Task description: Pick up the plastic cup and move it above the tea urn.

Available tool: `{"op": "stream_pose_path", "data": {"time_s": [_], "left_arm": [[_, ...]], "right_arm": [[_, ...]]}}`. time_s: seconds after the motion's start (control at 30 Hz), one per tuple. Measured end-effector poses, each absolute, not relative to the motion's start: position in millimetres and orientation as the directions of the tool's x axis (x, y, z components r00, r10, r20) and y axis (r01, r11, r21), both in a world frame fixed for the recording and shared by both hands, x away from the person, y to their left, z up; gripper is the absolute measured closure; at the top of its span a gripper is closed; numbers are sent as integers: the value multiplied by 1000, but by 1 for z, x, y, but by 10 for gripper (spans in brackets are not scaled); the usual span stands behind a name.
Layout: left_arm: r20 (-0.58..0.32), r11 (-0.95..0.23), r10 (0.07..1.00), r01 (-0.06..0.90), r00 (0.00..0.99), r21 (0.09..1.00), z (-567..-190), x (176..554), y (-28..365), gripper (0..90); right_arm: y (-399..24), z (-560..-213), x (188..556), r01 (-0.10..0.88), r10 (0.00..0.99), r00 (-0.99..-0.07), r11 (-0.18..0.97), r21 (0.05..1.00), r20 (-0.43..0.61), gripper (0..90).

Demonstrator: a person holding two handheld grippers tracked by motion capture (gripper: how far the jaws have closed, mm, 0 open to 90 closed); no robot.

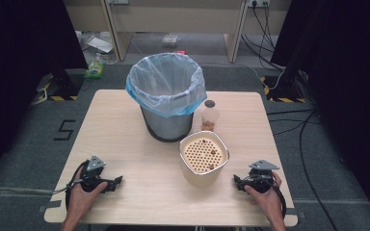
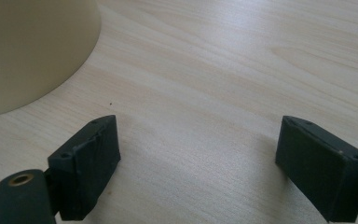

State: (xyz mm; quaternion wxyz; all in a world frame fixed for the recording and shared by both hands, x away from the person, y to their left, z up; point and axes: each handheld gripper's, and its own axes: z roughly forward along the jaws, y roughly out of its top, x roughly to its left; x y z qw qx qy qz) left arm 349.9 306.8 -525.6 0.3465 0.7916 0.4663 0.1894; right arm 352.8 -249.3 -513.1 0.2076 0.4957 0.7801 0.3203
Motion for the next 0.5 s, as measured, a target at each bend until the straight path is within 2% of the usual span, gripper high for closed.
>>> {"op": "stream_pose_path", "data": {"time_s": [0.4,0.5], "left_arm": [[-23,-325,869,607,494,725,-526,350,307,0],[-23,-325,869,607,494,725,-526,350,307,0]], "right_arm": [[-244,-499,354,616,898,-439,329,716,-35,174],[-243,-486,358,579,894,-443,342,740,-67,207]]}}
